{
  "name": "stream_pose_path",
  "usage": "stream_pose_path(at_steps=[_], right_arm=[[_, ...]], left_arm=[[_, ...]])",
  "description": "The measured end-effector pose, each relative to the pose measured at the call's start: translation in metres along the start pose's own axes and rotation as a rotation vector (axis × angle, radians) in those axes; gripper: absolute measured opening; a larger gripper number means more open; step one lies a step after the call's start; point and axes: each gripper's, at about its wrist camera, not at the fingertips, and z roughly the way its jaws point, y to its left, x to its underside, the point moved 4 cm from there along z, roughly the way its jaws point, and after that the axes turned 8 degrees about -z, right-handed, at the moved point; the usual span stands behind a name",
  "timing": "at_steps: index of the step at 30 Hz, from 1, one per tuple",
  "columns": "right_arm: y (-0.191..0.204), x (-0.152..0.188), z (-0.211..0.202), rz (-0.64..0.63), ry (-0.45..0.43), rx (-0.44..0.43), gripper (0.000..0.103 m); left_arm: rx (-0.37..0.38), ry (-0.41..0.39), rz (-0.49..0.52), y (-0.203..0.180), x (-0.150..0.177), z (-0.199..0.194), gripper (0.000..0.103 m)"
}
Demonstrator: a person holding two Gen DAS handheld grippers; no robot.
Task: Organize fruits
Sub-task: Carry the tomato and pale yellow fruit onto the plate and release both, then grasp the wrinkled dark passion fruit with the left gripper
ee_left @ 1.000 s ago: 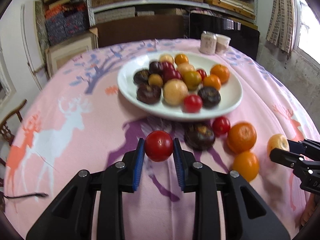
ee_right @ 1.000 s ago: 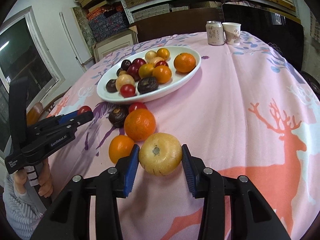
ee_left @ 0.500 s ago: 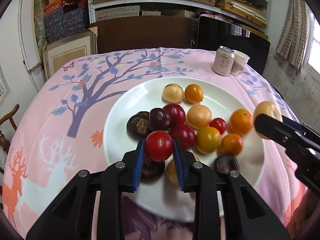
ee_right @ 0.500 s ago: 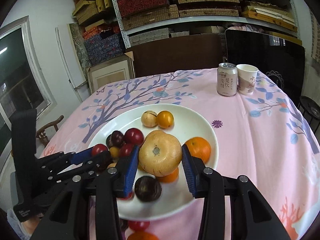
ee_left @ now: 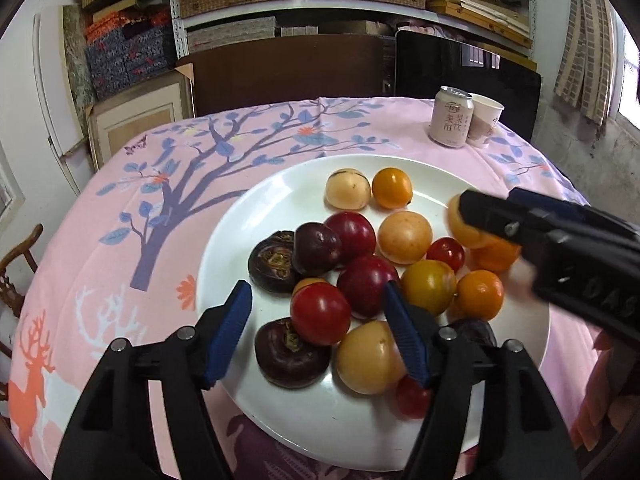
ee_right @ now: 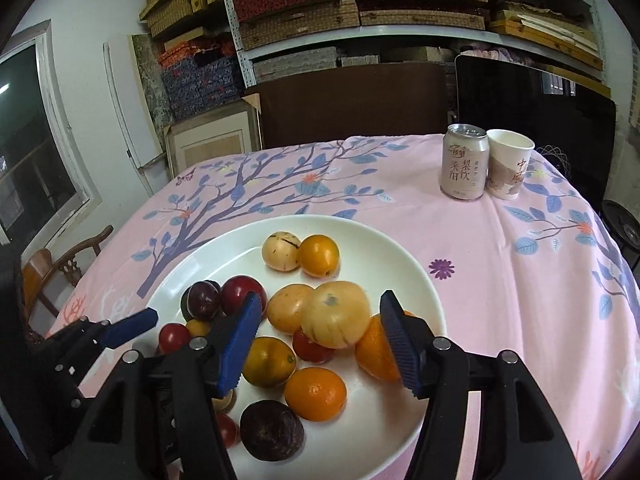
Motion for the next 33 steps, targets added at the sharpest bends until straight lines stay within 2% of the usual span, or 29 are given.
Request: stream_pose_path(at_steps=[4, 11, 15, 18, 23, 29, 33], right_arm=[[-0.005, 0.000, -0.013, 0.017, -0.040, 0.003, 0.072], [-0.015, 0.016, -0.032, 0.061, -0.056, 0.014, 0.073], [-0.019, 0.041, -0.053, 0.104, -0.072, 0.019, 0.082], [-0.026, 0.063, -0.068, 0.145, -0.070, 0.029, 0.082], [-0.037, 0.089, -0.090, 0.232, -0.088, 0.020, 0.087], [-0.043, 0.110, -0.101, 0.285, -0.088, 0.010, 0.088], [-0.047, 0.111, -0.100, 0.305, -0.087, 0.003, 0.089]], left_arm=[[-0.027, -0.018, 0.013, 0.000, 0.003, -0.005, 0.073], [-0.039, -0.052, 0.011, 0.009, 0.014, -0.029, 0.078], [-0.013, -0.035, -0.010, 0.013, 0.030, -0.045, 0.079], [-0.009, -0.025, 0.009, 0.010, 0.049, -0.057, 0.079], [-0.013, -0.034, 0.038, 0.003, 0.076, -0.076, 0.087], [-0.007, 0.008, 0.065, -0.004, 0.090, -0.070, 0.087], [-0.004, 0.028, 0.062, -0.005, 0.092, -0.064, 0.089]])
